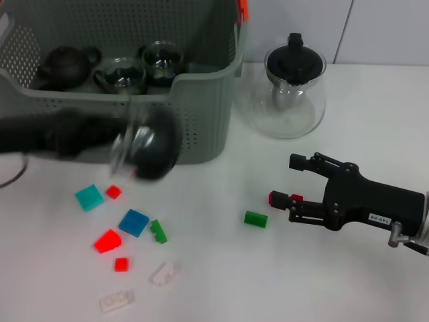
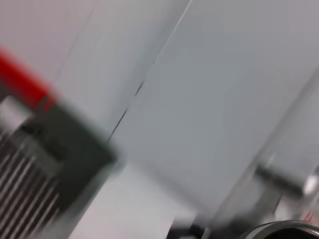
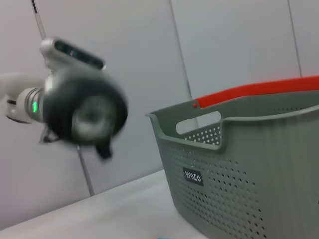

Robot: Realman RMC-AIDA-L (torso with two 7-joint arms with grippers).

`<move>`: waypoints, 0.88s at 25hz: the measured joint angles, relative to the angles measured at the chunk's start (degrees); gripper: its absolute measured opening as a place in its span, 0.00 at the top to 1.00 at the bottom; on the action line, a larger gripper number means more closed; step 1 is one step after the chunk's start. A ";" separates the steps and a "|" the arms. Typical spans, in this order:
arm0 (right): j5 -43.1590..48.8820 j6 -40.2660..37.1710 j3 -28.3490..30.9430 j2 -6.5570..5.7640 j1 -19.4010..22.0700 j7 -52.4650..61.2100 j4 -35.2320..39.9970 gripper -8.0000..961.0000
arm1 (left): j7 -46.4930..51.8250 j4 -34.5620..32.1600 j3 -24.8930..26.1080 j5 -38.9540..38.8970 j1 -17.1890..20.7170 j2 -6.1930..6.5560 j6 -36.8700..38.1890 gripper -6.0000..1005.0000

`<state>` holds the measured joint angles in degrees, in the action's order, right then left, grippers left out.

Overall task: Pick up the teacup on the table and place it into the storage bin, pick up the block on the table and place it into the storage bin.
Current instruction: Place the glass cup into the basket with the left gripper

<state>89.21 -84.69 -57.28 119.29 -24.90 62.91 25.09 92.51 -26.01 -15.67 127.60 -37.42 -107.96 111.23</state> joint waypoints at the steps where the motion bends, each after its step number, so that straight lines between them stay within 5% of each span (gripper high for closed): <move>1: -0.01 -0.12 0.01 -0.04 -0.03 0.08 0.00 0.02 | 0.62 0.43 0.47 -1.97 -0.56 -0.54 0.51 0.93; 8: -0.09 -0.23 0.06 -0.23 0.07 0.21 -0.05 0.02 | 15.25 -9.83 1.42 -18.66 -5.94 -1.45 -8.28 0.92; 13: -0.26 -0.27 0.07 -0.13 0.06 0.21 -0.06 0.02 | 22.90 -17.52 -7.64 -17.96 -9.18 -0.68 -26.18 0.92; 18: -0.36 -0.14 0.15 -0.07 0.02 0.20 -0.06 0.02 | 35.81 -26.77 -25.86 -7.29 -9.92 0.26 -44.02 0.91; 22: -0.37 -0.16 0.15 -0.12 0.02 0.20 -0.04 0.02 | 42.66 -30.27 -34.39 9.60 -12.39 -1.37 -50.32 0.90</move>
<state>88.85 -84.84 -57.12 119.17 -24.87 63.11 25.04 135.17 -56.29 -50.06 137.19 -49.81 -109.34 60.91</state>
